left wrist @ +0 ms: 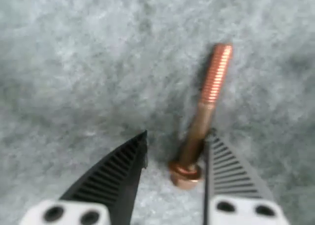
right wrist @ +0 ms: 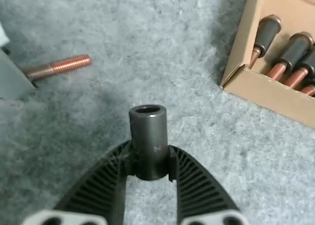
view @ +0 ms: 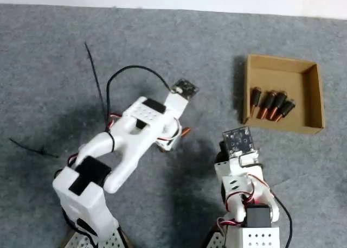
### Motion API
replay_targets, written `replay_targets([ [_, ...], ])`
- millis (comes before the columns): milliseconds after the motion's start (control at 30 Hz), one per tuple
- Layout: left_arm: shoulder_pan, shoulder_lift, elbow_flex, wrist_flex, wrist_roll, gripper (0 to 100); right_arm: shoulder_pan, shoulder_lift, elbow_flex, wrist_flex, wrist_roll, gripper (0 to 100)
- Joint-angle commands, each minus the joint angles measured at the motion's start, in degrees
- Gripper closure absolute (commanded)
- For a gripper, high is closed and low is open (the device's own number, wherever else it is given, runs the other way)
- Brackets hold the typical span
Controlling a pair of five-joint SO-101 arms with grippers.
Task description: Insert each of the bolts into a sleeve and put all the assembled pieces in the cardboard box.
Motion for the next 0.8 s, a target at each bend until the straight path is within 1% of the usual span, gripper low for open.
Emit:
replay_targets([
  [0, -0.3, 2.4, -3.6, 4.6, -0.7, 100, 0.5, -0.6, -0.5, -2.0, 0.4, 99.4],
  [33, -0.5, 2.4, -3.7, 5.4, -0.7, 97, 0.5, -0.6, -0.4, -2.0, 0.4, 99.4],
  [100, -0.6, 2.2, -4.0, 6.7, -1.5, 100, 0.5, -0.6, -0.4, -2.1, 0.4, 99.4],
  [133, -0.6, 2.2, -3.9, 6.9, -3.3, 100, 0.5, -0.6, -0.4, -2.1, 0.4, 99.4],
  [300, -1.0, 1.8, -5.2, 6.7, -15.7, 99, 0.5, -0.6, 1.2, -3.4, 0.4, 99.4],
  [400, -2.7, -0.4, -6.8, 11.9, -25.8, 99, 0.5, -0.6, 1.7, -3.8, 0.4, 99.4],
  [467, -5.1, -2.8, -8.4, 17.5, -34.9, 99, 0.5, -0.6, 1.7, -3.7, 0.9, 99.4],
  [500, -6.9, -4.0, -9.5, 20.7, -41.0, 99, 0.5, -0.6, 1.7, -3.7, 2.0, 99.4],
  [533, -8.9, -5.3, -10.6, 24.7, -47.9, 99, 0.5, -0.6, 1.7, -3.6, 2.8, 99.4],
  [633, -17.1, -8.0, -13.4, 37.4, -72.0, 99, 0.5, -0.6, 1.7, -3.6, 3.3, 99.4],
  [667, -19.6, -8.3, -13.9, 40.1, -78.7, 99, 0.5, -0.6, 1.7, -3.6, 3.3, 99.4],
  [733, -25.5, -8.5, -14.5, 41.8, -88.2, 99, 0.5, -0.6, 1.7, -3.6, 3.3, 99.4],
  [767, -28.3, -8.5, -14.8, 41.0, -90.2, 99, 0.5, -0.6, 1.7, -3.6, 3.3, 99.4],
])
